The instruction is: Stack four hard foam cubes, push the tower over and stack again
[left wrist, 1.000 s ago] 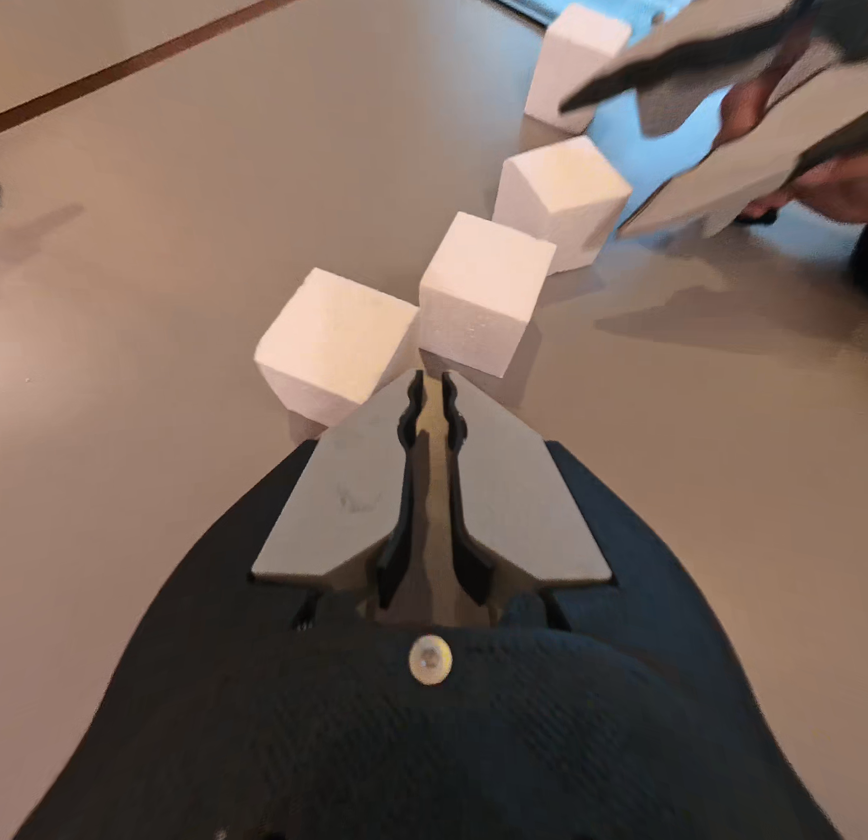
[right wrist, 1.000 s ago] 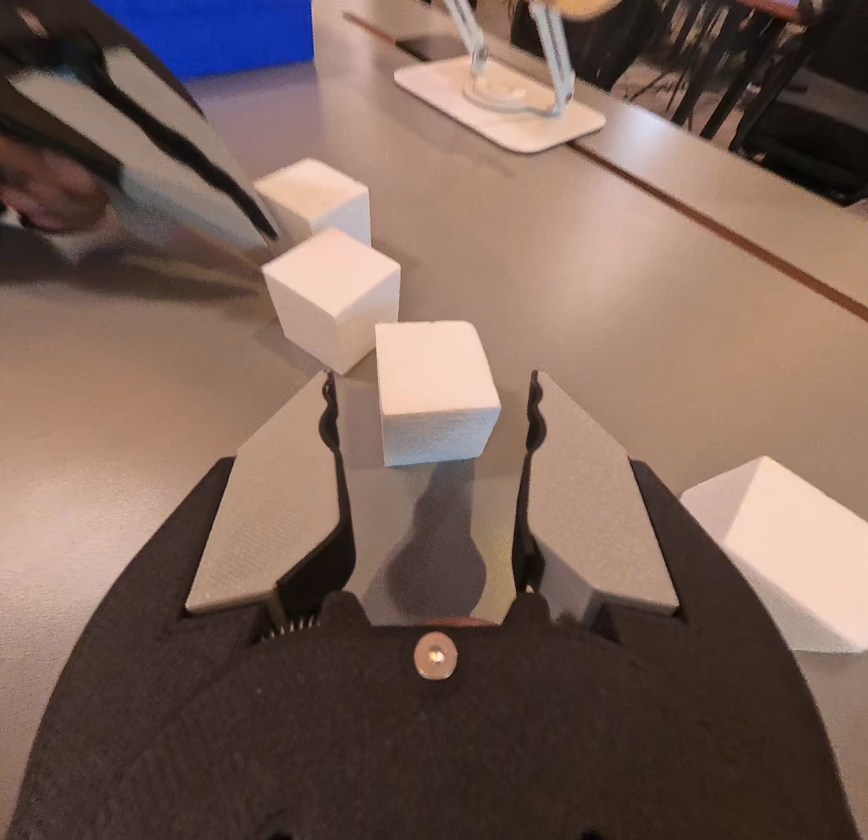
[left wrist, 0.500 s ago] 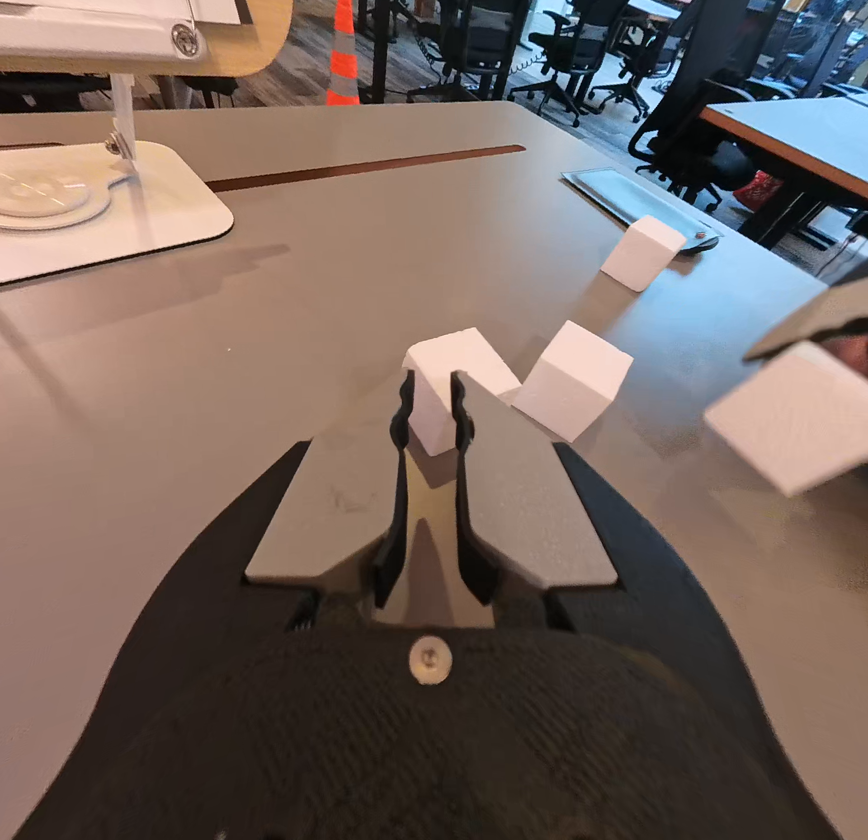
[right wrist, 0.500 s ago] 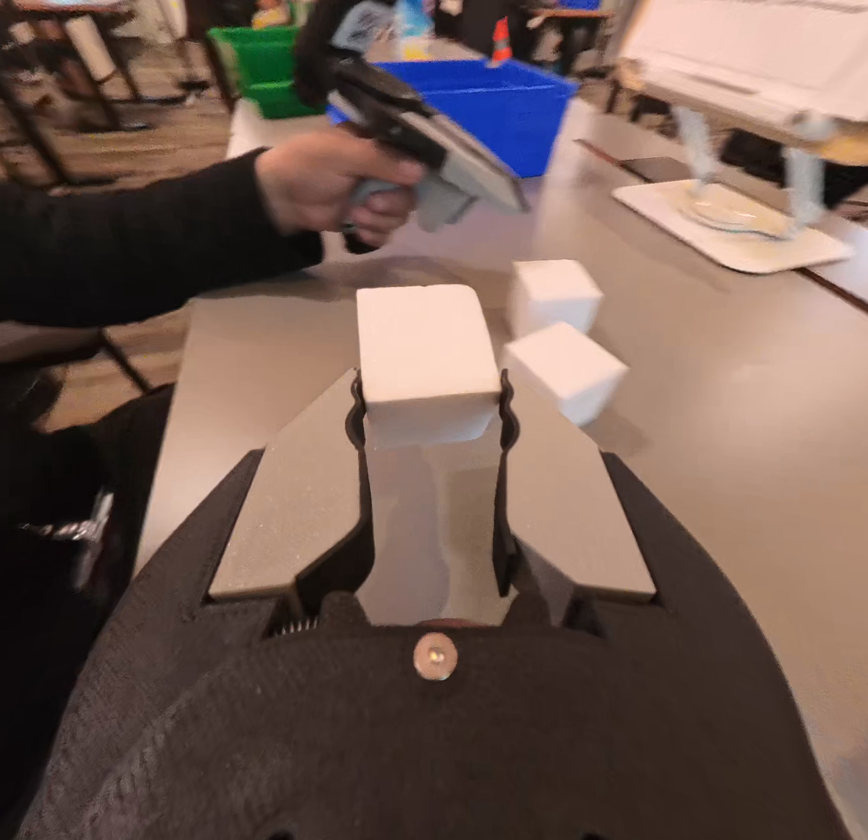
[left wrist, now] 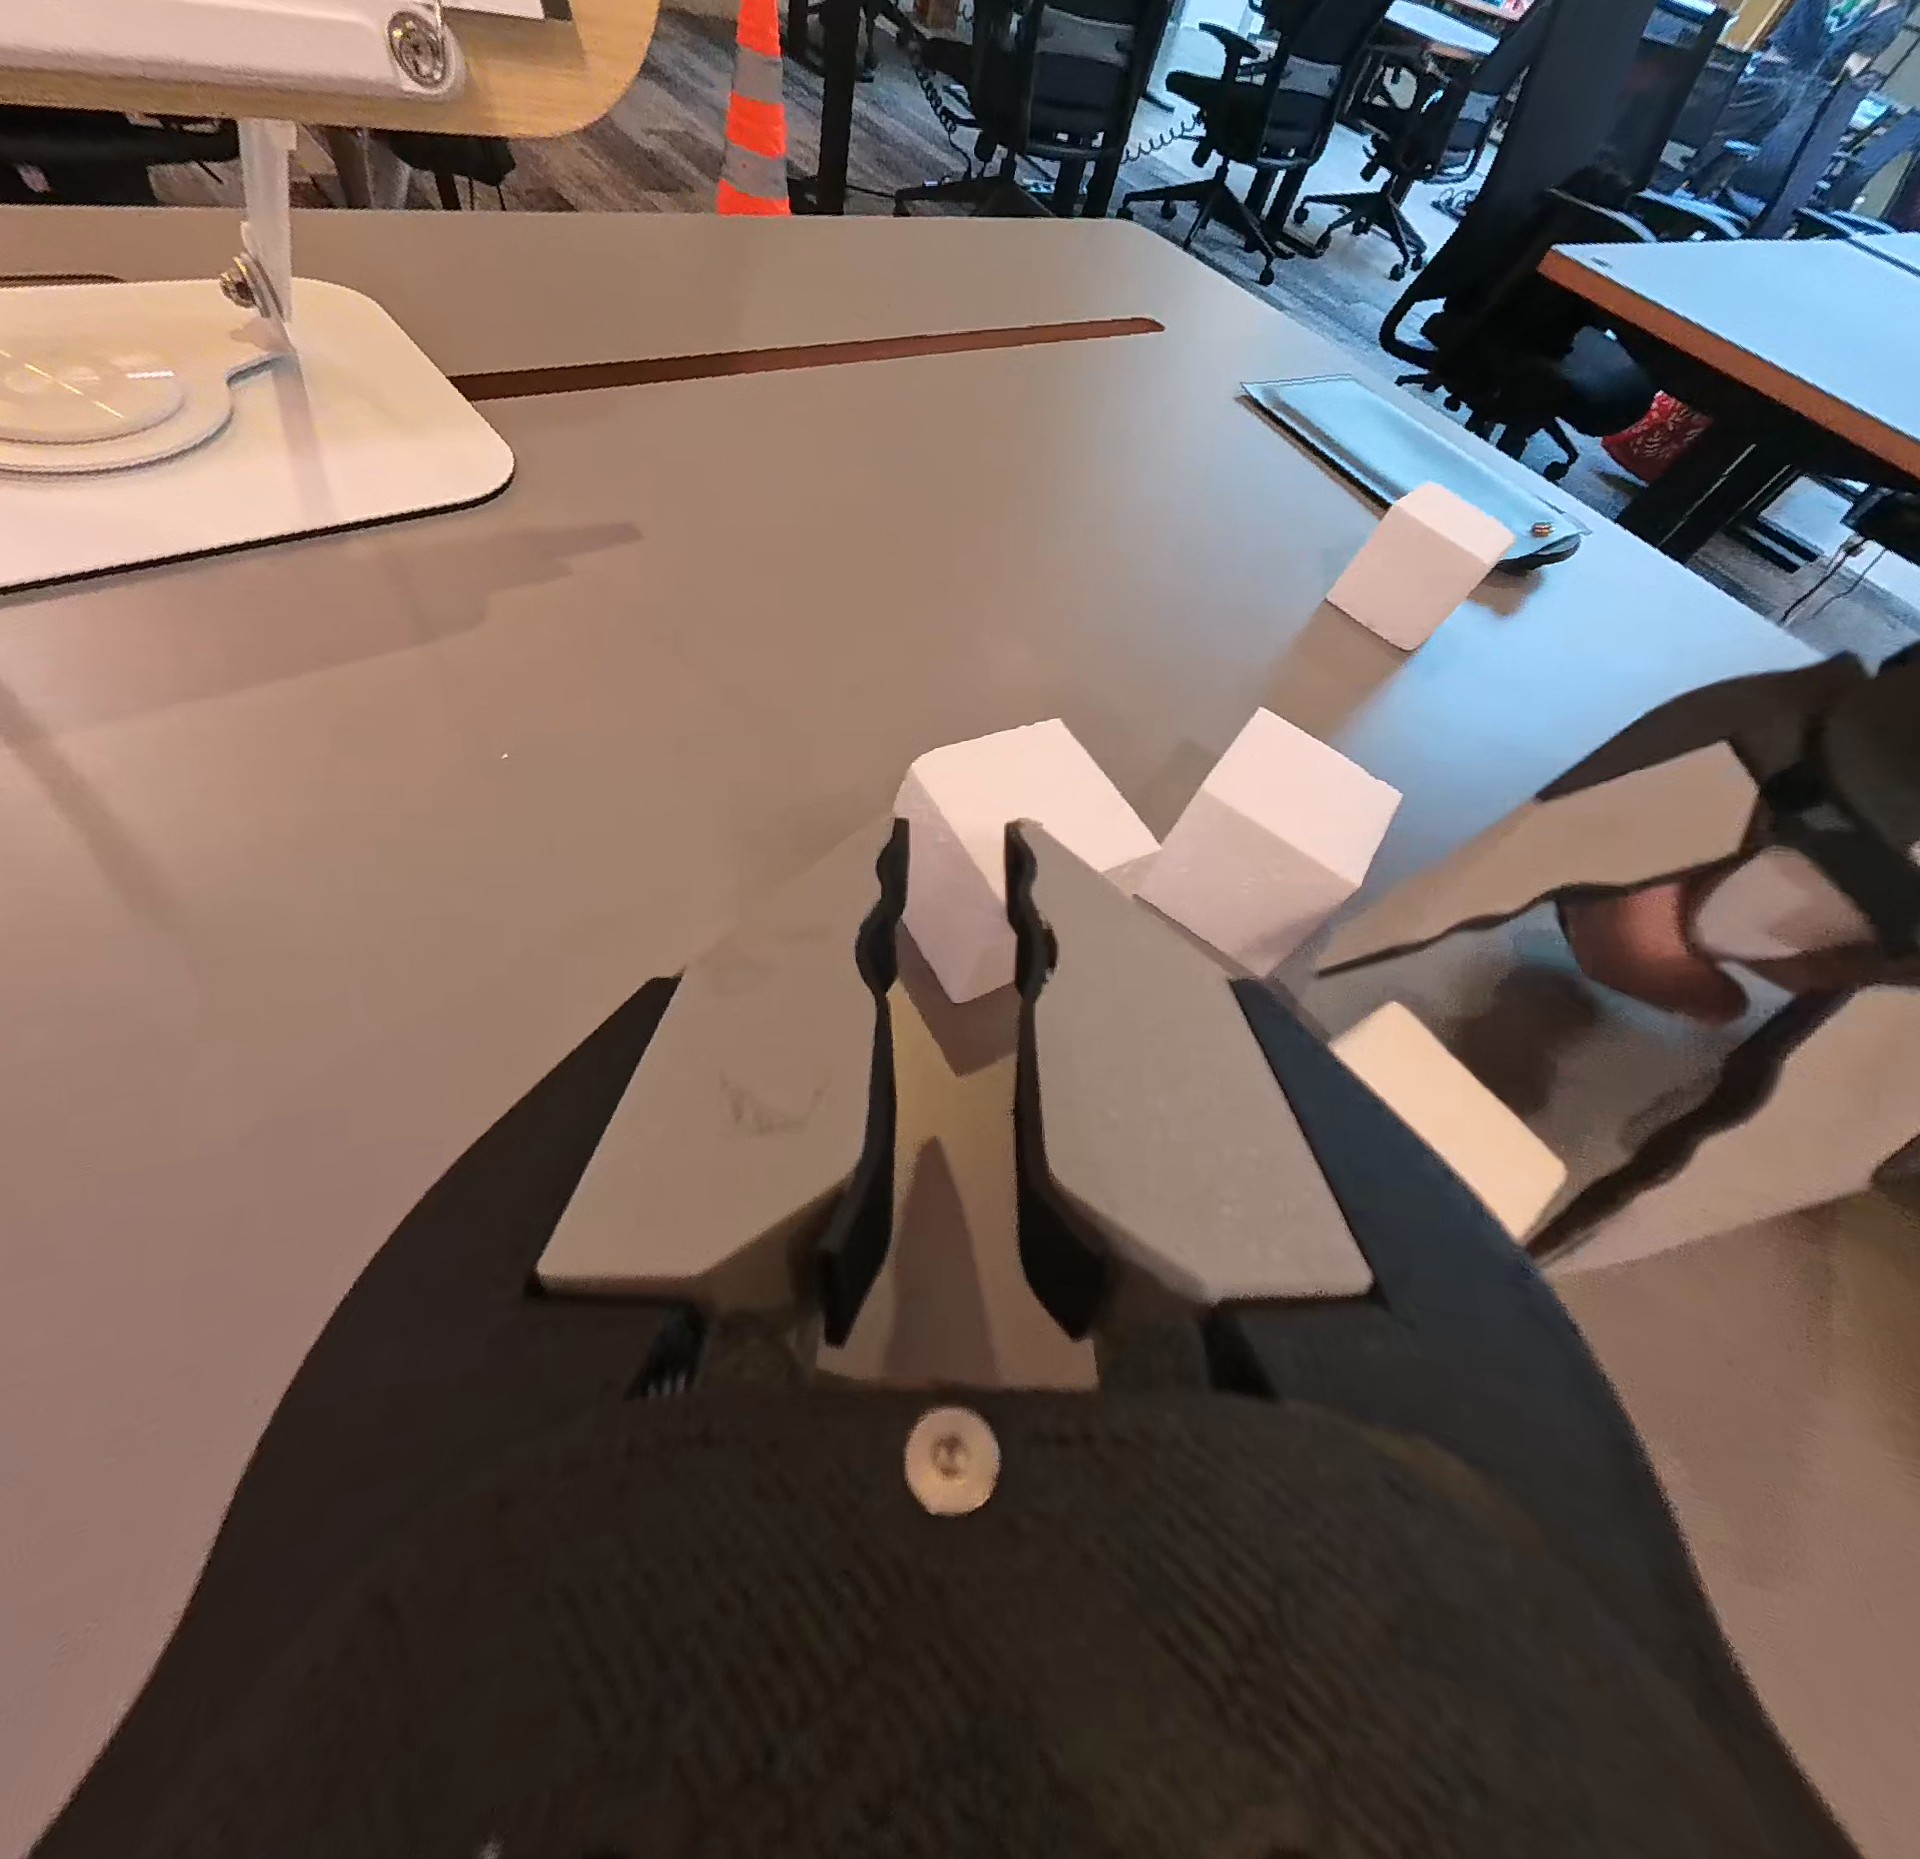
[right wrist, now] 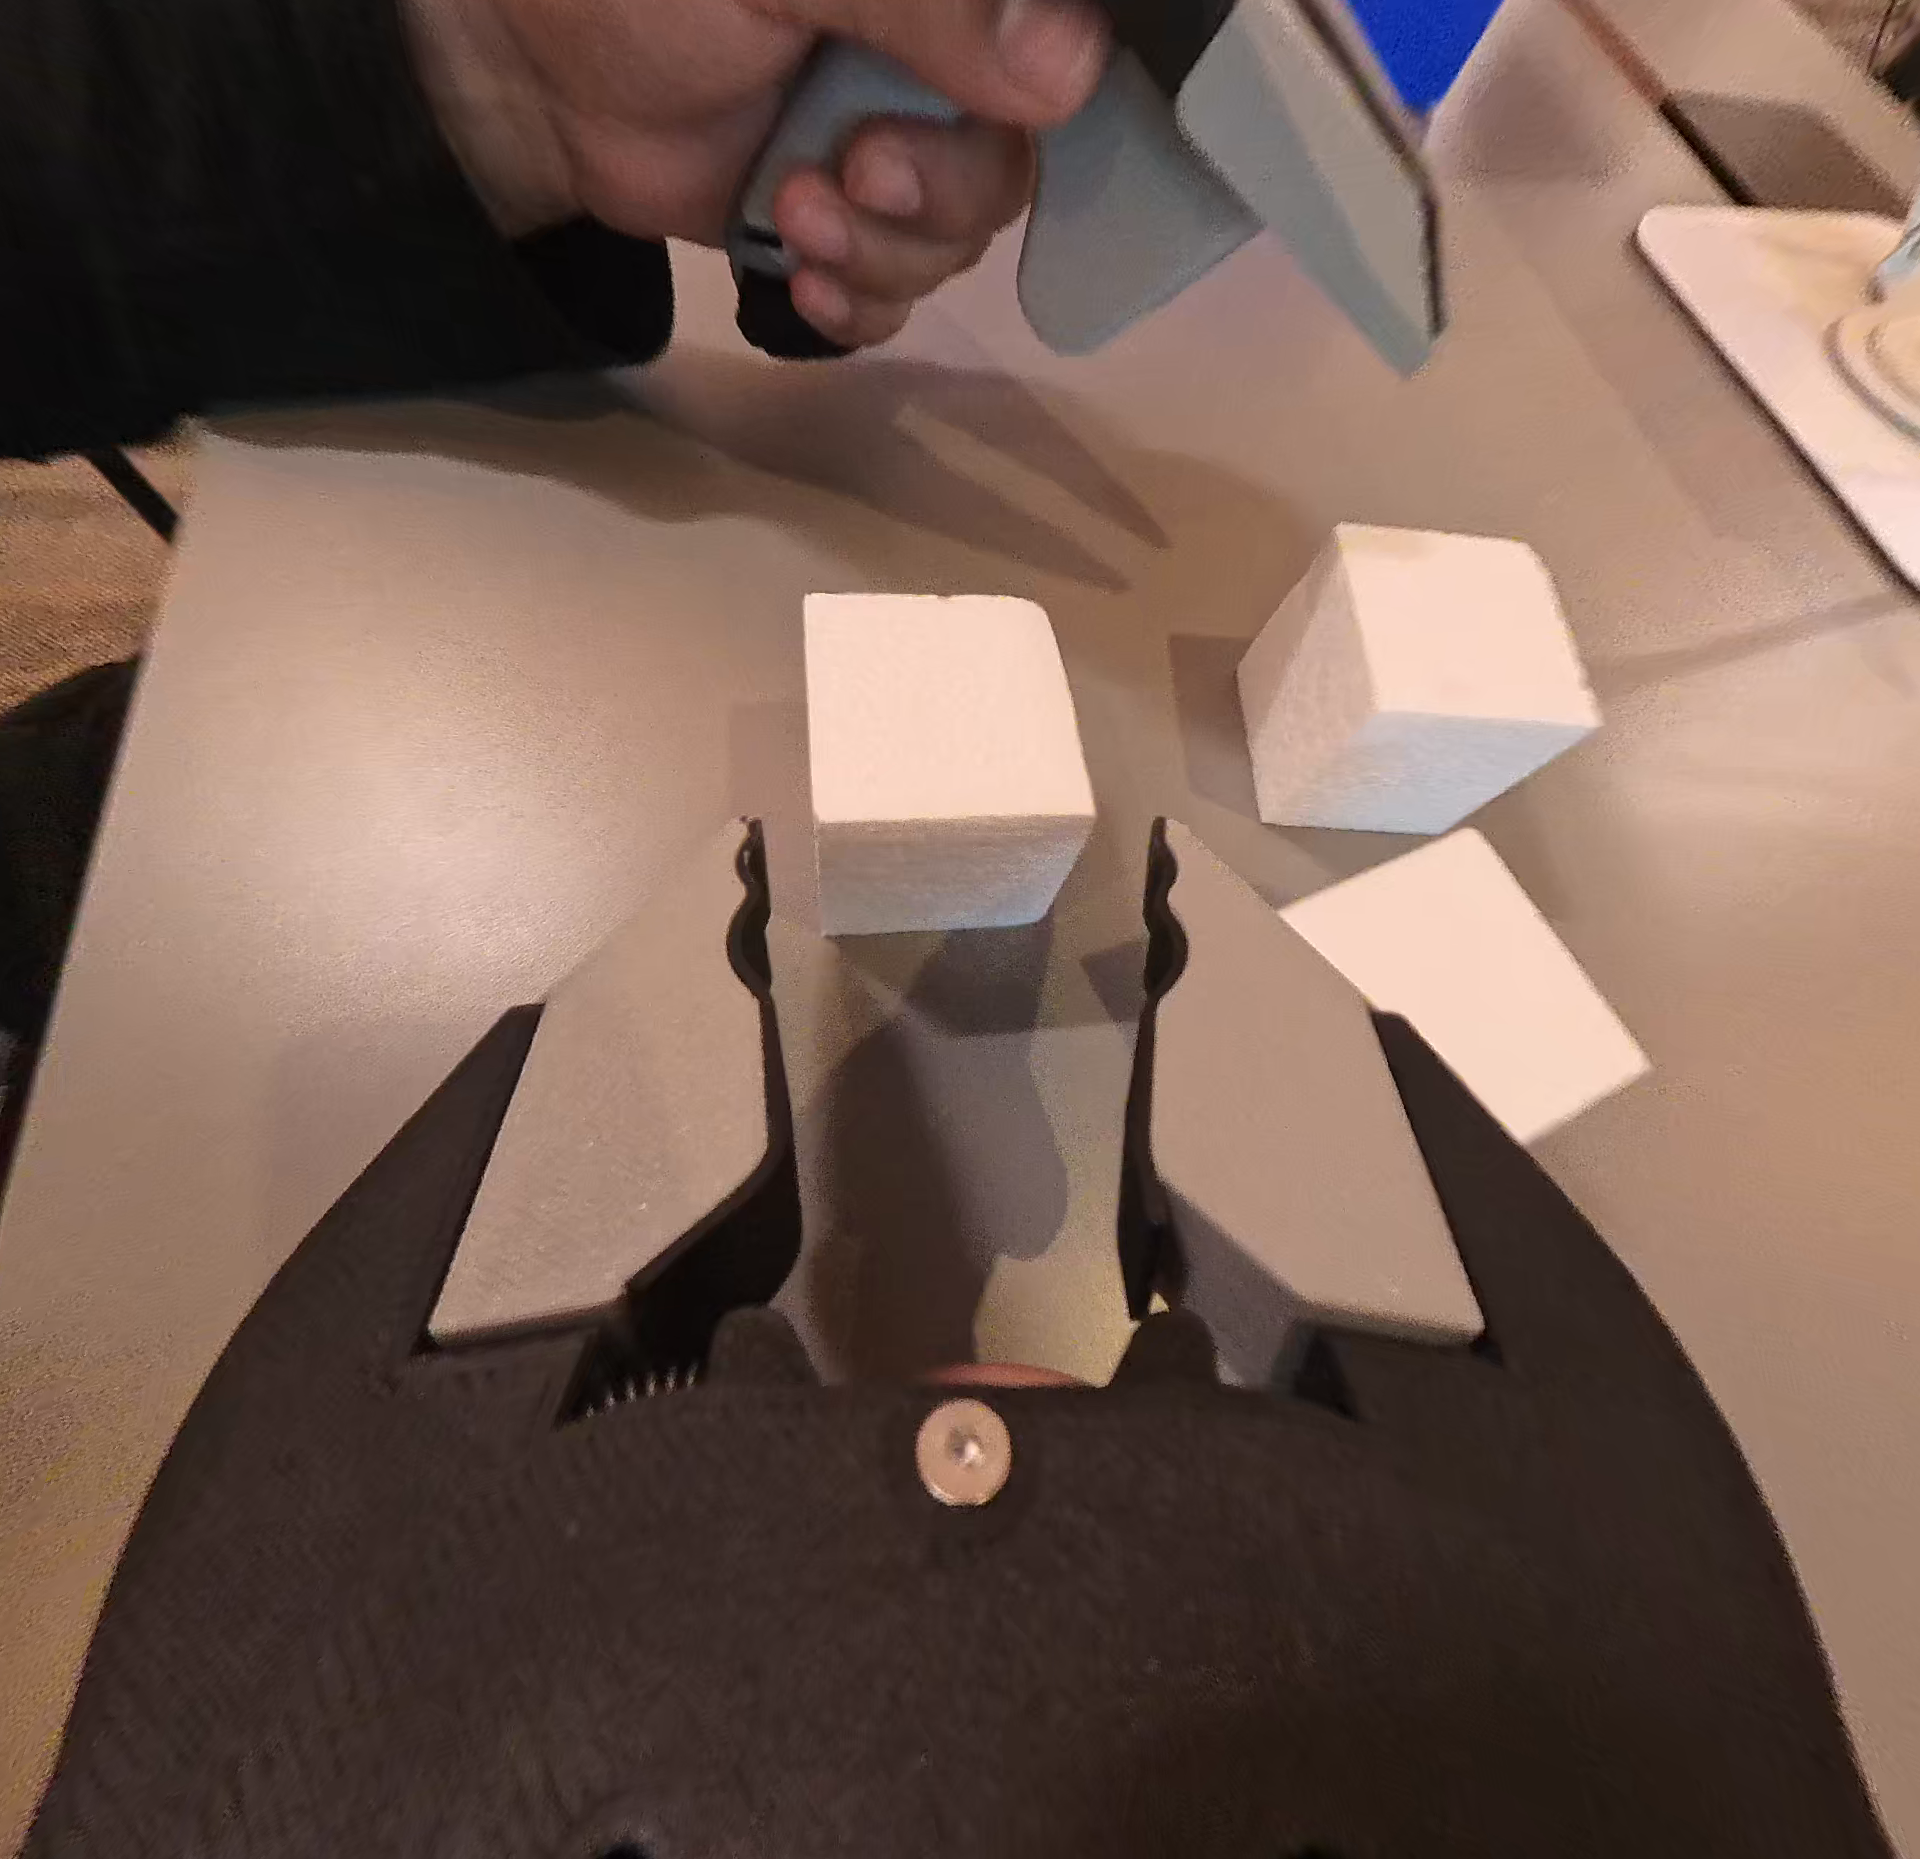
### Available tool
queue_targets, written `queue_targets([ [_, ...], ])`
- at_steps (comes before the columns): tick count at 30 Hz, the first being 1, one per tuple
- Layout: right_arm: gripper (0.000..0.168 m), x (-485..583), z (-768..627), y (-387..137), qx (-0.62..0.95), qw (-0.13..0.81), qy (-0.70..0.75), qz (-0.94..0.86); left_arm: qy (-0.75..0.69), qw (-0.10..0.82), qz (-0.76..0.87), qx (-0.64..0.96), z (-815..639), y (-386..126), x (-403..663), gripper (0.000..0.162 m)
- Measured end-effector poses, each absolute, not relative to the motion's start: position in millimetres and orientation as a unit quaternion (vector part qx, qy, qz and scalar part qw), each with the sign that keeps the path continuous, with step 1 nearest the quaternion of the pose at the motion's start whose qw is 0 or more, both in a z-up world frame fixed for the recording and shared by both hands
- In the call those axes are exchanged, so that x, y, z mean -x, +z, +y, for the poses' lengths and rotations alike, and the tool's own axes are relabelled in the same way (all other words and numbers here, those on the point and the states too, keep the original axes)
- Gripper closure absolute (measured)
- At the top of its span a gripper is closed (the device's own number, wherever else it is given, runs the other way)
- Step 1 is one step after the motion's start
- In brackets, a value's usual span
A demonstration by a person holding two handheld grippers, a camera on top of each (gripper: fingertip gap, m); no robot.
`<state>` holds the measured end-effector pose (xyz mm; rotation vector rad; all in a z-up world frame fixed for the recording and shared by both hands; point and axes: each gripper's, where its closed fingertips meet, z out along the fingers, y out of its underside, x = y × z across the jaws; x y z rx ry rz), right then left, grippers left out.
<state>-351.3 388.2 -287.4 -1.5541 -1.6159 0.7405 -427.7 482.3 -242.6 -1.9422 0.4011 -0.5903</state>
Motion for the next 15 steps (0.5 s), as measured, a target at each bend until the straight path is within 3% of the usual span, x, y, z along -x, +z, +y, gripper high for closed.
queue_targets([
  [6,0.096,307,441,-231,0.595,0.455,0.327,-0.576,-0.250,0.512,0.169,0.804,481,-241,426,0.145],
  [8,0.084,302,458,-236,0.608,0.430,0.338,-0.576,-0.249,0.512,0.169,0.804,481,-241,426,0.145],
  [12,0.084,315,469,-273,0.624,0.356,0.322,-0.616,-0.244,0.513,0.163,0.807,484,-243,430,0.145],
  [13,0.089,318,471,-285,0.630,0.336,0.310,-0.628,-0.246,0.512,0.161,0.807,484,-243,431,0.145],
  [14,0.105,319,474,-295,0.634,0.320,0.296,-0.639,-0.247,0.511,0.158,0.808,485,-243,432,0.145],
  [15,0.106,321,476,-297,0.634,0.318,0.296,-0.640,-0.249,0.510,0.157,0.809,485,-244,432,0.145],
])
